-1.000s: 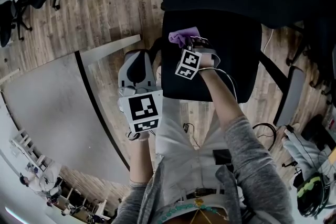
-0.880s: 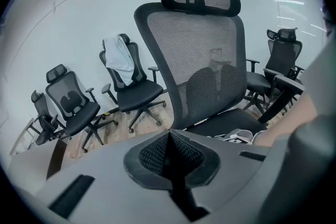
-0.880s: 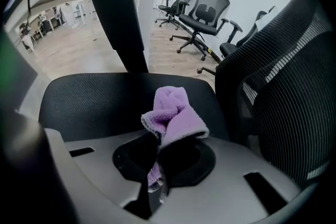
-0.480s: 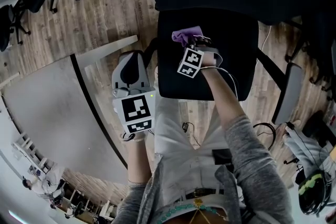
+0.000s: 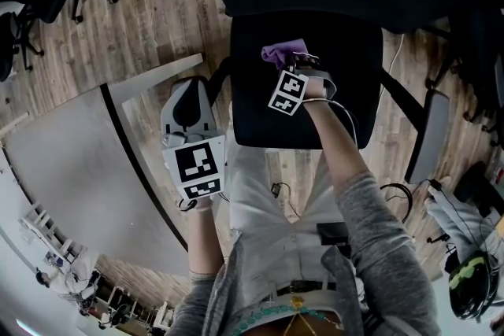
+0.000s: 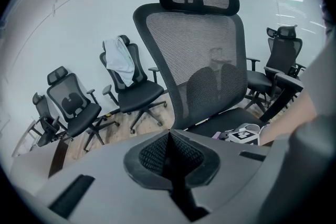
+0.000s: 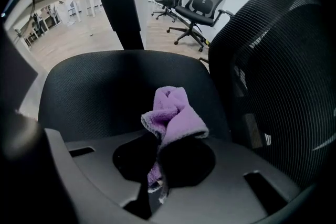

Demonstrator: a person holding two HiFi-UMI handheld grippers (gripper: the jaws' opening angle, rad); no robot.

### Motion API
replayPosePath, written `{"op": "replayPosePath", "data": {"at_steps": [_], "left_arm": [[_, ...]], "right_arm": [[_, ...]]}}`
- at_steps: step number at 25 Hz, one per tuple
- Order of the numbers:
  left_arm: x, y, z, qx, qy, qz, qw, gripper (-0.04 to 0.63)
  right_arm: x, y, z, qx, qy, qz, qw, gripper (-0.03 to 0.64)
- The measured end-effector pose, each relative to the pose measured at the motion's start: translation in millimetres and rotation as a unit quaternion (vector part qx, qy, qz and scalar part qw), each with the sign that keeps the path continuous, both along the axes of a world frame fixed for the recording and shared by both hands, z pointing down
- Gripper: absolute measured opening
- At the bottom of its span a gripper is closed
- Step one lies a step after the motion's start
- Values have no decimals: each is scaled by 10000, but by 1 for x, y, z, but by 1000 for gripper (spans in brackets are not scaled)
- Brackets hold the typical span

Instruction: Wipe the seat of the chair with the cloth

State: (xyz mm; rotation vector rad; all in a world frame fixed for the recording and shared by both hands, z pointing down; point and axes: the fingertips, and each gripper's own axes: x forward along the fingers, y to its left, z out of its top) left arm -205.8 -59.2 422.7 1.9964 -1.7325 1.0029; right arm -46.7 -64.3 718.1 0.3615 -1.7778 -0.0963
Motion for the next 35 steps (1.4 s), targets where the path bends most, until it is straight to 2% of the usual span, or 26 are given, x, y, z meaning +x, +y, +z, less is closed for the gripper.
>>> {"op": "replayPosePath", "data": {"at_steps": [35], "left_arm": [[-1,0,0,-6,3,-45,10000,9]], "right_arm": [[116,0,6,-20,630,555,9965,48]]}}
